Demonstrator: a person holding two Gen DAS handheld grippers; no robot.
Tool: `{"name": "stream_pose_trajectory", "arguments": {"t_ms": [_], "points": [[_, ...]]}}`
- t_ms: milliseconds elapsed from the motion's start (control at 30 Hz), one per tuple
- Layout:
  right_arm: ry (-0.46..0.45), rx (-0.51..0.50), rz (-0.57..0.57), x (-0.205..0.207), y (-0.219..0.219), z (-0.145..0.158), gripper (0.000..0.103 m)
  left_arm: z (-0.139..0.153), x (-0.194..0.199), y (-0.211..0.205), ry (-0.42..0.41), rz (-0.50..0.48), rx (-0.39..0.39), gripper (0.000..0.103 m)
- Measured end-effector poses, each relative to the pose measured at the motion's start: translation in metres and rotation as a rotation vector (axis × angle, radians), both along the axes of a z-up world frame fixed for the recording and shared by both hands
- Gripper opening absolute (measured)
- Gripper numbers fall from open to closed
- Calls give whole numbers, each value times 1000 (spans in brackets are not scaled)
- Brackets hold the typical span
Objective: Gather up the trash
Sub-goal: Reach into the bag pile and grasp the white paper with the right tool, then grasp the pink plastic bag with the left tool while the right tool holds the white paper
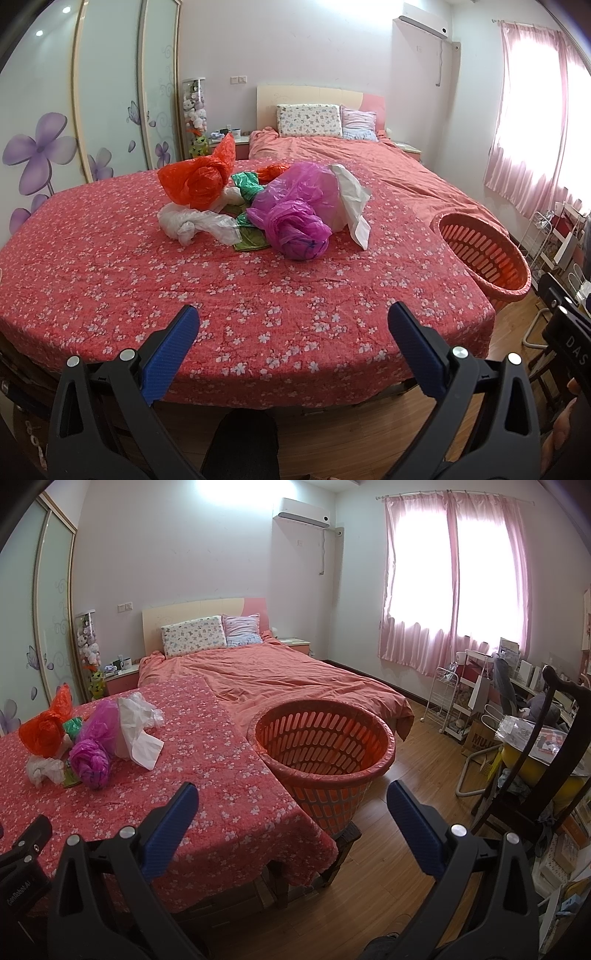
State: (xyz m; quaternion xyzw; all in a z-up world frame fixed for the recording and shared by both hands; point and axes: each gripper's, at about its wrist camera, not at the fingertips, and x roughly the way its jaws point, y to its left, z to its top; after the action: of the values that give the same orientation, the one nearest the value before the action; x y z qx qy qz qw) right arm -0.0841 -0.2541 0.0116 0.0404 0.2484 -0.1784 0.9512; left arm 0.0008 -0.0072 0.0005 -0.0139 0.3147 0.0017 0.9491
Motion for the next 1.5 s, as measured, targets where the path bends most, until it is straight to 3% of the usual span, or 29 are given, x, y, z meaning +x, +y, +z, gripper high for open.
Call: {"name": "stream_pose_trajectory", "arguments": {"t_ms": [200,533,767,900,1033,1200,1300,1500], "points": [[-7,15,32,16,5,5,99,2,14,14,-16,33,-21,101],[8,116,228,103,40,4,97,-3,65,77,-2,144,-84,101],[98,226,408,185,83,-17,70,-11,90,114,20,197,-75,101],[170,219,451,214,107,-35,54,-18,98,131,47,236,-78,101],[220,198,447,234,118,-51,47,-24,101,141,66,243,-73,101],[249,228,442,248,117,-61,16,-32,108,151,98,247,-83,101],[220,228,439,243,111,-57,8,-33,114,154,107,236,-86,101],[140,234,392,230,85,-41,7,-30,124,151,109,189,-118,101]]}}
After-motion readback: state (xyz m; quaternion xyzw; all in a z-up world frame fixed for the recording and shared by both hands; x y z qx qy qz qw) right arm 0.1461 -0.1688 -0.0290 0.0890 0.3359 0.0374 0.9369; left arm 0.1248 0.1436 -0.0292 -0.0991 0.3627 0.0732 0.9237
